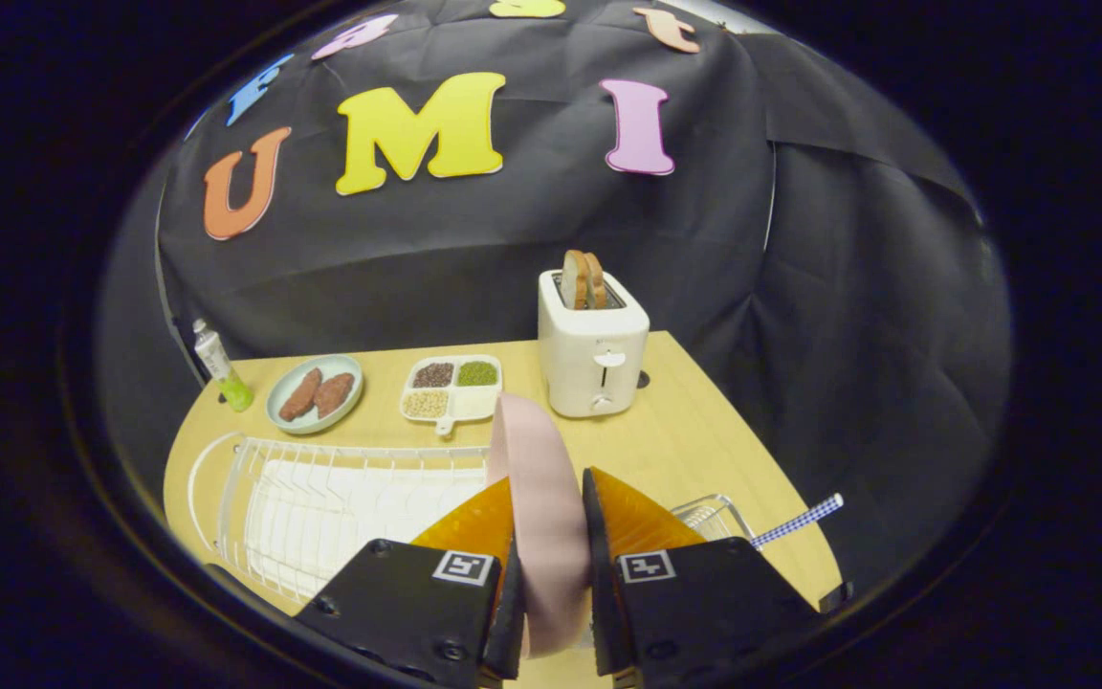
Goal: Take the plate from the dish rack, then take the spoon from the basket and place it into the plate.
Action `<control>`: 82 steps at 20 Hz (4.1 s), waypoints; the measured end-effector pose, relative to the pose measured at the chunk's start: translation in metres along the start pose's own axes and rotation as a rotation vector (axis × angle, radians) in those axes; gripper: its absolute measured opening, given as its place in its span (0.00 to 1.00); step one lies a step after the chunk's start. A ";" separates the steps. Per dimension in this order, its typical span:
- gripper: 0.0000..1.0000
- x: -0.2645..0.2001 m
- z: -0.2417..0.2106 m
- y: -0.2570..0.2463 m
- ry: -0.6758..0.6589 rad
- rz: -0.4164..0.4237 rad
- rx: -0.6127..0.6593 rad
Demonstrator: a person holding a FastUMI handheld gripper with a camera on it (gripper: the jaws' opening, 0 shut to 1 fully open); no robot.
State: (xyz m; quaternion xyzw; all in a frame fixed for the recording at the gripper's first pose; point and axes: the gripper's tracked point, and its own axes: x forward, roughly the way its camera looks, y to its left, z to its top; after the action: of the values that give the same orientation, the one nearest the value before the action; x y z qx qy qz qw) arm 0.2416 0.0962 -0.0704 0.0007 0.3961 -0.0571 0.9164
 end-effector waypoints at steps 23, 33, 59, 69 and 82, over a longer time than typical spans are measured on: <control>0.27 -0.120 -0.162 0.027 -0.050 0.425 0.180; 0.27 -0.083 -0.263 0.033 0.138 0.499 0.445; 0.97 -0.095 -0.207 -0.042 -0.274 0.281 0.160; 1.00 -0.080 -0.149 -0.132 -0.431 0.154 0.048; 0.89 0.052 -0.091 -0.172 -0.338 0.259 0.120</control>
State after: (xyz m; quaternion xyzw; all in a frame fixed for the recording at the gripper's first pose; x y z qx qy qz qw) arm 0.1930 -0.0758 -0.1626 0.0964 0.2294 0.0384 0.9678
